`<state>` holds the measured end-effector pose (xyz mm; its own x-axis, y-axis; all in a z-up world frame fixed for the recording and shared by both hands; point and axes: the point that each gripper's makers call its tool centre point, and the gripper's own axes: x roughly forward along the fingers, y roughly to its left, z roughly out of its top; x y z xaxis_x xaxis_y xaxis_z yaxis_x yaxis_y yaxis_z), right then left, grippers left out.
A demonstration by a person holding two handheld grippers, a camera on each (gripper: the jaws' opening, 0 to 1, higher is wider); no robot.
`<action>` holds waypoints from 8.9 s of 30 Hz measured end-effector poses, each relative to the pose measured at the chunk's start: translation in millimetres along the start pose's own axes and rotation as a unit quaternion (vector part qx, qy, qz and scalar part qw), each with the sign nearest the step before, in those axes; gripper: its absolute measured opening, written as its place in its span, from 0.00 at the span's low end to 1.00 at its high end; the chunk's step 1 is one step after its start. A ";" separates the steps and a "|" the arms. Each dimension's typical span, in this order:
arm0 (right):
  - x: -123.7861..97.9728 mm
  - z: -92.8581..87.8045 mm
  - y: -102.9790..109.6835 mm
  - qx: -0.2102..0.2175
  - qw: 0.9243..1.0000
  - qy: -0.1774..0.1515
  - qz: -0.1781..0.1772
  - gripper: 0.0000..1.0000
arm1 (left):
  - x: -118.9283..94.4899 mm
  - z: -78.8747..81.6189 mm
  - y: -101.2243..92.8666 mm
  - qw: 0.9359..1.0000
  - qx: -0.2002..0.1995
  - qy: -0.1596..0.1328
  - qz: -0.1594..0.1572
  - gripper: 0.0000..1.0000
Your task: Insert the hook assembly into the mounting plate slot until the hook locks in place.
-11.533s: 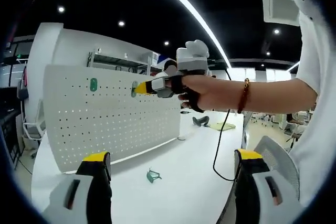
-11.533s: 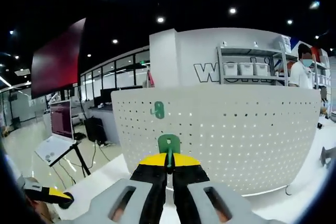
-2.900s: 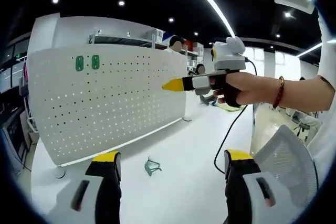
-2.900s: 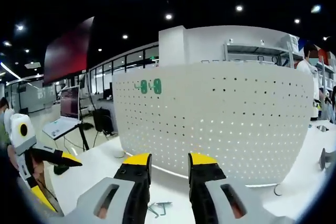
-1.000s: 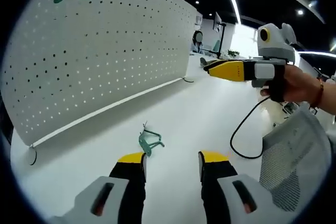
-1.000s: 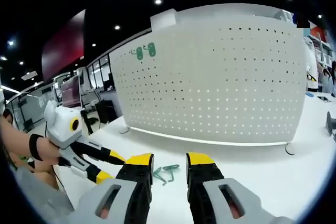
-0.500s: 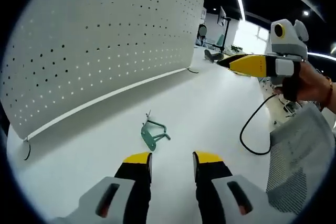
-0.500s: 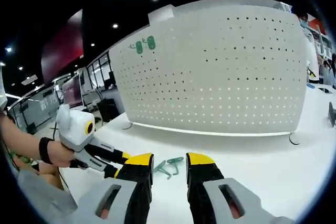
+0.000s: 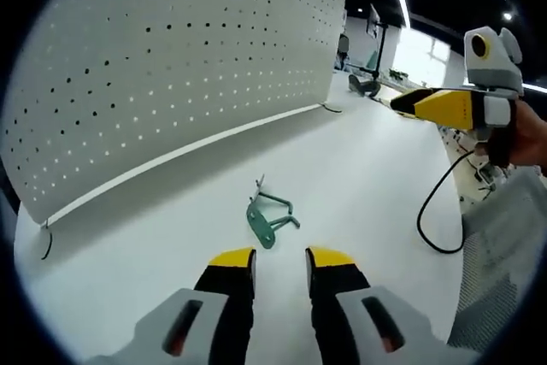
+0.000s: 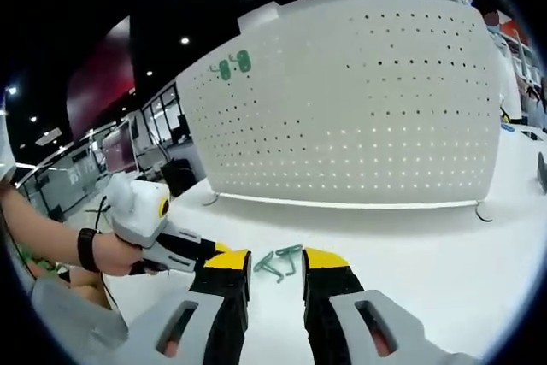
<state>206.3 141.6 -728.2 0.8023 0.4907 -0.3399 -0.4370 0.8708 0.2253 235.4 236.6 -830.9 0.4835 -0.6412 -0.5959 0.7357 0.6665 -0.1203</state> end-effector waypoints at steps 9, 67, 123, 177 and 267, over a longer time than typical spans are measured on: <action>-3.9 -7.3 -1.7 0.007 1.000 0.006 -0.004 0.22 | 11.2 1.7 5.1 1.000 0.006 -0.001 0.011 0.21; -13.3 -13.1 20.4 0.004 1.000 0.014 0.017 0.21 | -19.5 34.9 -23.6 0.995 -0.070 -0.049 -0.046 0.04; -43.5 -14.6 92.9 -0.239 0.962 0.040 0.127 0.09 | -93.3 55.9 -104.3 0.972 -0.164 -0.022 -0.167 0.03; -29.9 -12.6 111.5 -0.345 0.929 0.064 0.114 0.01 | -120.5 64.0 -103.4 0.992 -0.040 -0.053 -0.106 0.11; 34.3 187.9 60.4 -0.083 0.981 -0.149 -0.098 0.01 | -238.0 75.1 -32.7 0.954 0.042 -0.288 0.068 0.73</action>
<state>283.8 205.0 -554.7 0.9495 0.3045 -0.0751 -0.3038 0.9525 0.0214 131.9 338.9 -625.5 0.7395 -0.6702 -0.0628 0.6718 0.7407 0.0050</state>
